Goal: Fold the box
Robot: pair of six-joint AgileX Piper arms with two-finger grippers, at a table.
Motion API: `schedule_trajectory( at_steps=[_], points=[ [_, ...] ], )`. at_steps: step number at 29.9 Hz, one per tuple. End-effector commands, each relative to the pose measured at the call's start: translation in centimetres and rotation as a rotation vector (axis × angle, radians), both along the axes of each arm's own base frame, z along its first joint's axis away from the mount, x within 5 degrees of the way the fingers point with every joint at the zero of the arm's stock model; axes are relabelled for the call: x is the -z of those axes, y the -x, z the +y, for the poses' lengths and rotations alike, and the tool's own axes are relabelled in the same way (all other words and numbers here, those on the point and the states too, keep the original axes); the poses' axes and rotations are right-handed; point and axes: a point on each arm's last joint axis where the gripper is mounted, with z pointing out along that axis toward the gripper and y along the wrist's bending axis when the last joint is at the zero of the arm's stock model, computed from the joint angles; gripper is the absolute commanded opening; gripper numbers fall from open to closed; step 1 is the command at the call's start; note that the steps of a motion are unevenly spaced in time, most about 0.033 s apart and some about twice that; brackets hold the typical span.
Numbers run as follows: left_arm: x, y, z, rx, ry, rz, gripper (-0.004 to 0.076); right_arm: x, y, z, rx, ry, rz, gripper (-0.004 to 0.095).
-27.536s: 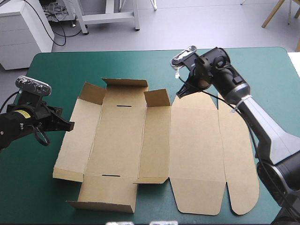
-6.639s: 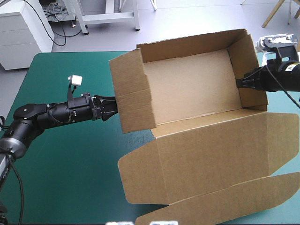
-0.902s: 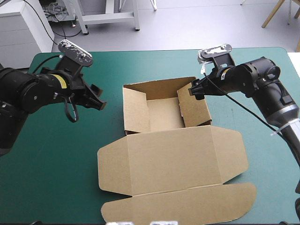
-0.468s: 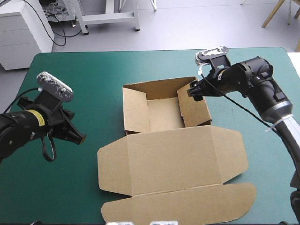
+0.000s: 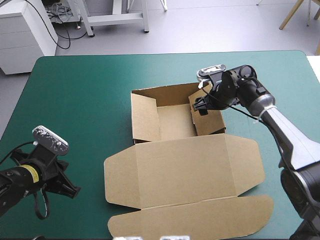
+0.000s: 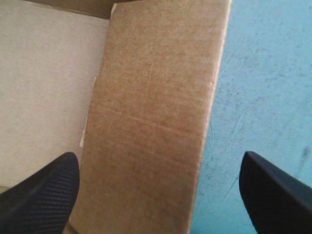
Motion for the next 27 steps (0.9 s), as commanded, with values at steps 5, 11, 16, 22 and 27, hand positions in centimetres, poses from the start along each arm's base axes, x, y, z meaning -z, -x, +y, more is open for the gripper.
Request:
schedule_trajectory(
  at_steps=[5, 11, 16, 22, 27],
  points=[
    [0.1, 1.6, 0.9, -0.007, 0.035, -0.06, -0.001, 1.6, -1.9, 0.3, 0.004, 0.01, -0.011, 0.0779],
    [0.0, 2.5, 1.4, -0.013, 0.039, -0.062, -0.001, 2.4, -2.3, 0.5, 0.003, 0.015, 0.001, 0.0428],
    [-0.1, 2.8, 1.6, -0.02, 0.048, -0.068, -0.001, 2.4, -2.3, 0.5, 0.003, 0.015, 0.001, -0.0013],
    [-0.1, 2.8, 1.6, -0.032, 0.057, -0.065, -0.001, 2.2, -2.3, 0.5, -0.024, 0.02, -0.022, -0.0019],
    [-0.1, 2.8, 1.6, -0.032, 0.057, -0.065, -0.001, 0.2, -2.4, -0.5, -0.008, 0.006, -0.125, -0.0019]
  ],
)
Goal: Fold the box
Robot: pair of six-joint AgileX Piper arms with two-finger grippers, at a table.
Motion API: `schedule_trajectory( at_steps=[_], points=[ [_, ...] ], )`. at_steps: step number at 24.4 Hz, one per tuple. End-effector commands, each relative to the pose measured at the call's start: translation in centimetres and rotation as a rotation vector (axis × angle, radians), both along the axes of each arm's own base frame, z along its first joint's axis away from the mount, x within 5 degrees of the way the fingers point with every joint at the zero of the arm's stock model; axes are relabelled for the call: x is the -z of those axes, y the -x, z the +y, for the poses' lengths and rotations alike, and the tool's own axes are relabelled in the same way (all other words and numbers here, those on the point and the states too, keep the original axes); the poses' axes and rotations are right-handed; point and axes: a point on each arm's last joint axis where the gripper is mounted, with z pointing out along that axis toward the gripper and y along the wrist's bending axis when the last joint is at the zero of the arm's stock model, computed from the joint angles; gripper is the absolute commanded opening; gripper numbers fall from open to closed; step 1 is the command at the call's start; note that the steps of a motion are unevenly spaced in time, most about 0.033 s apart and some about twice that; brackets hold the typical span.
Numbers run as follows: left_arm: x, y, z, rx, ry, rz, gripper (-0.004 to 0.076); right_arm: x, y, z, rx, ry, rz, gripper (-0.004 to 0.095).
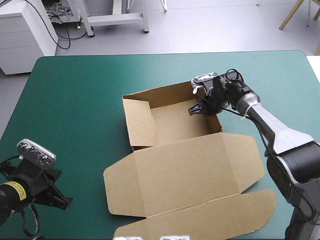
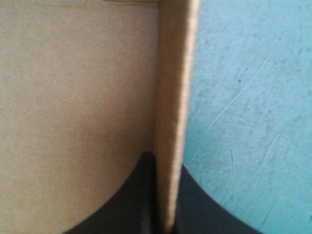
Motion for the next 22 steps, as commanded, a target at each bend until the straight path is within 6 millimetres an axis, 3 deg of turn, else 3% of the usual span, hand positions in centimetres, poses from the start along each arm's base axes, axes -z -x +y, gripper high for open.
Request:
schedule_trajectory(
  at_steps=[1, 3, 8, 10, 11, 12, 13, 14, 17, 18, 22],
  points=[
    [-0.5, 0.1, 0.1, -0.009, 0.001, -0.001, -0.001, -5.3, 0.3, -2.0, 0.008, -0.022, -0.2, -0.0019],
    [-0.5, 0.1, 0.1, -0.009, 0.001, -0.001, -0.001, -6.5, 0.2, -3.7, 0.048, -0.033, -0.253, -0.0019],
    [-0.5, 0.1, 0.1, -0.009, 0.001, 0.0, -0.001, -8.8, 0.0, -10.3, 0.195, 0.012, -0.339, -0.0019],
    [-0.5, 0.1, 0.1, -0.009, 0.001, 0.0, -0.001, -9.1, 0.0, -13.8, 0.286, 0.027, -0.346, -0.0019],
    [-0.5, 0.1, 0.1, -0.011, -0.003, -0.001, -0.001, -9.0, 0.2, -17.4, 0.385, 0.029, -0.335, -0.0019],
    [-0.5, 0.1, 0.1, -0.011, -0.003, -0.002, -0.001, -8.9, 0.3, -19.1, 0.434, 0.026, -0.329, -0.0019],
    [-0.5, 0.1, 0.1, -0.005, -0.009, -0.006, -0.001, -8.6, 0.8, -22.3, 0.523, 0.011, -0.315, -0.0019],
    [-0.5, 0.0, 0.2, -0.006, -0.011, -0.007, -0.001, -8.4, 1.0, -23.7, 0.553, 0.01, -0.306, -0.0019],
    [-0.5, 0.0, 0.2, -0.009, -0.018, -0.01, -0.001, -7.5, 1.6, -27.1, 0.641, 0.007, -0.269, -0.0019],
    [-0.5, 0.0, 0.2, -0.01, -0.02, -0.011, -0.001, -6.5, 2.1, -29.2, 0.699, 0.003, -0.229, -0.0019],
    [-0.5, 0.0, 0.3, -0.011, -0.022, -0.012, -0.001, -3.3, 2.6, -32.8, 0.779, -0.005, -0.097, -0.0019]
  ],
)
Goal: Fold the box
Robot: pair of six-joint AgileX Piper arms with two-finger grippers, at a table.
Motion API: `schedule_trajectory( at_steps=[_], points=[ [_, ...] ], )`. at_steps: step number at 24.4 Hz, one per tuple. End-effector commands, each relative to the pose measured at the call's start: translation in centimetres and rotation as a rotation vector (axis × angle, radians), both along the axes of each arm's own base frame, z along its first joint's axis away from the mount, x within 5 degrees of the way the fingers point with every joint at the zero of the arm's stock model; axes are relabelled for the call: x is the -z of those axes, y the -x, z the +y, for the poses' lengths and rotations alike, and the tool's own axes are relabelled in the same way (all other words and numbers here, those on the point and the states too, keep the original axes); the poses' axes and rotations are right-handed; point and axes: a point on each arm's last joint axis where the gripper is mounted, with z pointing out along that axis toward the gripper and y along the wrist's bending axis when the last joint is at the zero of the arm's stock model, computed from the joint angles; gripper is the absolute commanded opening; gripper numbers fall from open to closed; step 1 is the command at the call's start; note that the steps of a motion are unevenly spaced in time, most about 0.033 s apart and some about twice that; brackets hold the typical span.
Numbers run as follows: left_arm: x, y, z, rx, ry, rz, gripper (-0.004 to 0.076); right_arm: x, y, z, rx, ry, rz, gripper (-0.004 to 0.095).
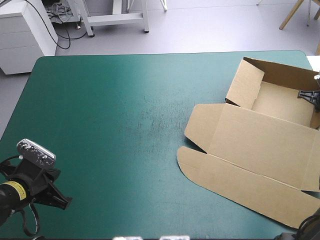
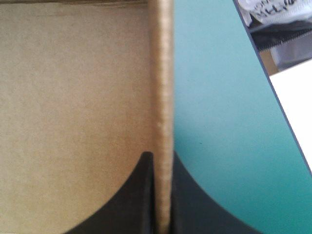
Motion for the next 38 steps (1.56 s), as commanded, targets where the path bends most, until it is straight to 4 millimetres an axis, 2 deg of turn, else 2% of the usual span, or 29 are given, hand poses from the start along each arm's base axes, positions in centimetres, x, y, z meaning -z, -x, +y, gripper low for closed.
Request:
schedule_trajectory(
  at_steps=[1, 2, 4, 9, 12, 13, 15, 21, 23, 26, 27, 28, 29, 30, 31, 34, 38],
  points=[
    [-0.5, 0.0, 0.2, -0.007, -0.011, -0.009, -0.001, -1.3, 0.5, -1.3, 0.022, 0.012, -0.039, -0.0016],
    [-0.5, 0.0, 0.2, -0.007, -0.011, -0.009, -0.001, -1.0, 0.5, -1.4, 0.022, 0.009, -0.031, -0.0003],
    [-0.5, 0.0, 0.2, -0.009, -0.01, -0.009, -0.001, -0.9, 0.3, -1.5, 0.02, 0.017, -0.037, 0.0101],
    [-0.5, 0.0, 0.2, -0.014, -0.006, -0.008, -0.001, -0.8, 0.3, -1.5, 0.034, 0.004, -0.039, 0.0584],
    [-0.5, 0.0, 0.2, -0.016, -0.011, -0.011, -0.001, -1.3, 0.5, -1.3, 0.035, -0.002, -0.047, 0.0815],
    [-0.5, 0.0, 0.2, -0.016, -0.011, -0.011, -0.001, -1.6, 0.7, -1.2, 0.036, 0.001, -0.055, 0.0859],
    [-0.6, 0.0, 0.3, -0.019, -0.017, -0.014, -0.001, -2.7, 1.0, -1.0, 0.035, 0.013, -0.081, 0.0883],
    [-0.6, -0.1, 0.3, -0.02, -0.02, -0.025, -0.001, -6.9, 2.8, 0.4, 0.002, 0.033, -0.192, 0.0829],
    [-0.6, -0.1, 0.3, -0.02, -0.019, -0.027, -0.001, -8.3, 3.5, 1.0, -0.011, 0.035, -0.234, 0.078],
    [-0.6, -0.1, 0.3, -0.02, -0.019, -0.027, -0.001, -10.6, 4.7, 2.2, -0.022, 0.032, -0.3, 0.0635],
    [-0.7, -0.1, 0.3, -0.019, -0.018, -0.029, -0.001, -11.3, 5.1, 2.8, -0.029, 0.024, -0.323, 0.0554],
    [-0.7, -0.1, 0.3, -0.018, -0.016, -0.033, -0.001, -12.5, 5.6, 4.2, -0.071, 0.025, -0.352, 0.0347],
    [-0.7, -0.1, 0.3, -0.018, -0.015, -0.035, -0.001, -12.9, 5.7, 4.9, -0.104, 0.033, -0.357, 0.0256],
    [-0.7, -0.1, 0.2, -0.013, -0.004, -0.031, -0.001, -13.6, 5.9, 6.6, -0.172, 0.046, -0.366, 0.0024],
    [-0.7, -0.1, 0.1, -0.008, 0.007, -0.027, -0.001, -13.9, 5.9, 7.6, -0.214, 0.053, -0.366, -0.0011],
    [-0.5, 0.0, -0.2, 0.004, 0.03, -0.01, -0.001, -14.6, 6.0, 12.2, -0.372, 0.068, -0.34, 0.0],
    [0.4, -0.3, -0.4, 0.006, 0.032, -0.003, -0.001, -15.0, 7.2, 16.1, -0.506, 0.05, -0.283, 0.0]
  ],
)
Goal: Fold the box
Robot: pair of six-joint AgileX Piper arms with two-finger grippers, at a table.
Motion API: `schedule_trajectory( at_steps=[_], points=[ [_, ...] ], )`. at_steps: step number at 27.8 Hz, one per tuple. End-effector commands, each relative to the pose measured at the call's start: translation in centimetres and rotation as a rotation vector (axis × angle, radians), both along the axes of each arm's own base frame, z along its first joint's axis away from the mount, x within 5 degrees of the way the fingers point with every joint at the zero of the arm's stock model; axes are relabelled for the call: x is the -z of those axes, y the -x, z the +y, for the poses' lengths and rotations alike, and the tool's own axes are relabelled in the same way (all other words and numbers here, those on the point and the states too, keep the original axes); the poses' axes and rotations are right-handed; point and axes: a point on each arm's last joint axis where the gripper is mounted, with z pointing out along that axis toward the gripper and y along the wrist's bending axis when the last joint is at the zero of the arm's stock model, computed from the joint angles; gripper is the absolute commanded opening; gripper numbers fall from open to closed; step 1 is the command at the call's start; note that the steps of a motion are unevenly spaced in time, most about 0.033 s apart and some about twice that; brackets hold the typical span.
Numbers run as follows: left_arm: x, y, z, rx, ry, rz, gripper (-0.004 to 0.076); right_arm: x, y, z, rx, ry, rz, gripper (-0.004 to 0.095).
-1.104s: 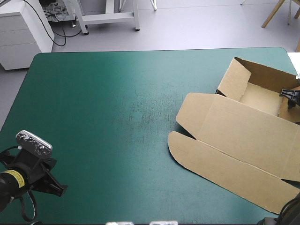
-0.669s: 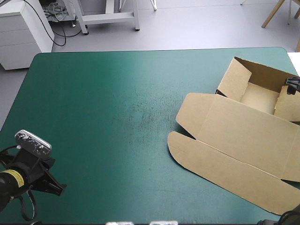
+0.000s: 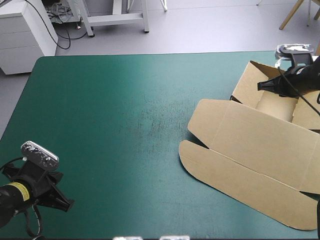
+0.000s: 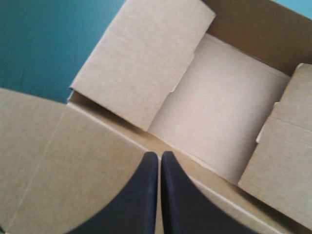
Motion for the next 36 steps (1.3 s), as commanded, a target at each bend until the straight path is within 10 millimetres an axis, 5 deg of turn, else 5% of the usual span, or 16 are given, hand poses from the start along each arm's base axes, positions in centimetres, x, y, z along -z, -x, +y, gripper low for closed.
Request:
schedule_trajectory(
  at_steps=[1, 6, 20, 28, 36],
  points=[
    [0.0, -0.3, -0.4, 0.008, 0.042, -0.038, -0.001, -2.6, 2.3, 2.1, -0.073, 0.025, -0.079, 0.0],
    [1.3, -0.1, -0.4, 0.032, 0.09, -0.133, -0.001, -0.2, 6.7, 3.9, -0.132, 0.02, -0.087, 0.0],
    [6.3, 1.7, 0.5, 0.06, 0.141, -0.238, -0.001, 7.0, 19.8, 3.8, -0.109, 0.021, -0.249, -0.0004],
    [7.7, 2.3, 0.7, 0.071, 0.184, -0.31, -0.001, 10.2, 23.2, 3.7, -0.104, 0.021, -0.307, -0.0004],
    [7.7, 2.3, 0.6, 0.072, 0.188, -0.313, -0.001, 9.8, 24.2, 3.7, -0.099, 0.016, -0.383, -0.0004]
  ],
)
